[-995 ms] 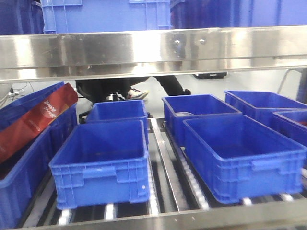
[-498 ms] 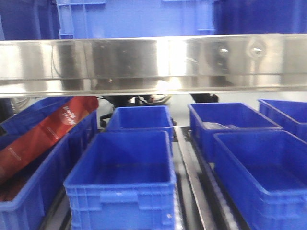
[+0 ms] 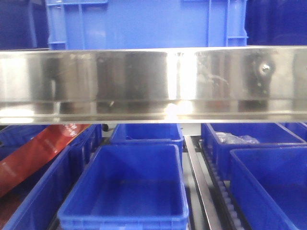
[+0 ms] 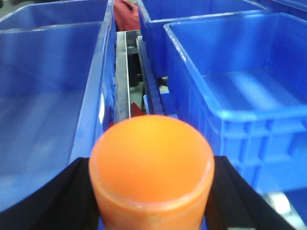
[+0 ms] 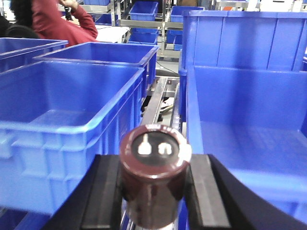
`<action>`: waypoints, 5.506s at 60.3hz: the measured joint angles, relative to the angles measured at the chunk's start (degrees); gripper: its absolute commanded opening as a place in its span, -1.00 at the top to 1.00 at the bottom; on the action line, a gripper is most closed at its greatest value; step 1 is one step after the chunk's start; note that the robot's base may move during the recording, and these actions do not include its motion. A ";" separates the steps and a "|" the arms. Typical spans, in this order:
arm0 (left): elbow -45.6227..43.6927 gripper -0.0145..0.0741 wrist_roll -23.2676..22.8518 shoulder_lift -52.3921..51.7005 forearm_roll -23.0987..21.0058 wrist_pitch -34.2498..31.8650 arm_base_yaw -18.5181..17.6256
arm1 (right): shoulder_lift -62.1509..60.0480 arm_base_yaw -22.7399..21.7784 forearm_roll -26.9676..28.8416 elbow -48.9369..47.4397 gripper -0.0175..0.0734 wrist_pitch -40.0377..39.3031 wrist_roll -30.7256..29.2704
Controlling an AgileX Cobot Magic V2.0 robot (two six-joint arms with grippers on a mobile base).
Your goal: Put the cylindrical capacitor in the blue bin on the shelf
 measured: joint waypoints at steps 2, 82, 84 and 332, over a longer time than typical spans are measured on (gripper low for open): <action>0.00 0.92 0.00 0.00 0.00 0.00 0.00 | 0.00 0.00 0.00 0.00 0.97 0.00 0.00; 0.00 0.92 0.00 0.00 0.00 0.00 0.00 | 0.00 0.00 0.00 0.00 0.97 0.00 0.00; 0.00 0.92 0.00 0.00 0.00 0.00 0.00 | 0.00 0.00 0.00 0.00 0.97 0.00 0.00; 12.12 0.92 4.95 -19.13 -15.13 7.12 -8.96 | 70.80 21.32 0.20 -53.76 -0.66 16.05 -3.34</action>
